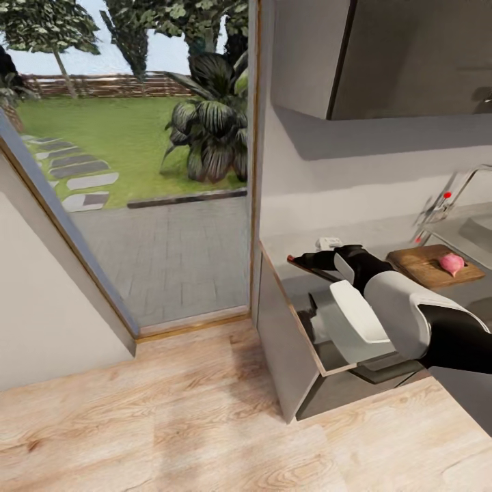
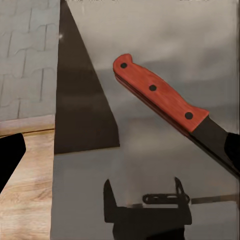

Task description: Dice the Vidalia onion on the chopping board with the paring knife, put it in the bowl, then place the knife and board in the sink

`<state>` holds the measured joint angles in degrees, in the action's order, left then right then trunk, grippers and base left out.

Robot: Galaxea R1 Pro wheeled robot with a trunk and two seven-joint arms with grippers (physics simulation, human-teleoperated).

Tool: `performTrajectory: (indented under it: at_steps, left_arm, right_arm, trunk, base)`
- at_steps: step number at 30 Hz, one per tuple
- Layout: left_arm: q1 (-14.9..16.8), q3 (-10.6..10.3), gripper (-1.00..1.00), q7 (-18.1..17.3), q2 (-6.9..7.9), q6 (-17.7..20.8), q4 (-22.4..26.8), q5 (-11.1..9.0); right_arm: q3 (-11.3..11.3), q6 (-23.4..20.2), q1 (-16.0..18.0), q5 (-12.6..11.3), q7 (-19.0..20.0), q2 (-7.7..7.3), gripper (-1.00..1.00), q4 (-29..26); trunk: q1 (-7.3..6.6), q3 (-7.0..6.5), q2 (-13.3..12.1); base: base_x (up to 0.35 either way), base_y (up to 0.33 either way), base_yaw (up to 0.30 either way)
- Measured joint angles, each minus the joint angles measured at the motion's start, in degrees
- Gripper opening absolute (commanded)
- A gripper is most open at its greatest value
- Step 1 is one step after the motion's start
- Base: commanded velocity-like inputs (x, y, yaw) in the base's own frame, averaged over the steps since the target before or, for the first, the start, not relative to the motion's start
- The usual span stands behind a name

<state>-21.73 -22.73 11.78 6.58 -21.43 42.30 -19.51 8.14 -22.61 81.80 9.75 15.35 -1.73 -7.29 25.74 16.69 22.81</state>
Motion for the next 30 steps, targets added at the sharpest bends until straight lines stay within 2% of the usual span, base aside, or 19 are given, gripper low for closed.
performTrajectory:
  at_steps: [8, 18, 22, 26, 30]
  left_arm:
    - [0.0, 0.0, 1.00, 0.0, -0.07, 0.0, -0.2, 0.0]
    - [0.0, 0.0, 1.00, 0.0, -0.01, 0.0, -0.2, 0.0]
    - [0.0, 0.0, 1.00, 0.0, 0.00, 0.0, -0.3, 0.0]
    - [0.0, 0.0, 1.00, 0.0, 0.00, 0.0, -0.5, 0.0]
    - [0.0, 0.0, 1.00, 0.0, 0.00, 0.0, -0.6, 0.0]
  right_arm:
    - [0.0, 0.1, 0.0, 0.0, 0.0, -1.22, 1.00, -0.1]
    - [0.0, 0.1, 0.0, 0.0, 0.0, -1.38, 1.00, -0.1]
    - [-0.1, 0.1, 0.0, 0.0, -0.4, -1.36, 1.00, 0.0]
    - [0.0, 0.2, 0.0, 0.0, -2.4, -1.43, 1.00, 0.0]
    - [0.0, 0.2, 0.0, 0.0, -3.2, -2.29, 1.00, 0.0]
  trunk:
    - [-0.03, 0.00, 0.0]
    - [-0.02, 0.00, 0.0]
    - [0.00, 0.00, 0.0]
    - [0.00, 0.00, 0.0]
    - [0.01, 0.11, 0.0]
  base:
    - [0.254, 0.000, 0.000]
    - [0.296, 0.000, 0.000]
    - [0.104, 0.000, 0.000]
    - [0.021, 0.000, 0.000]
    - [0.002, 0.000, 0.000]
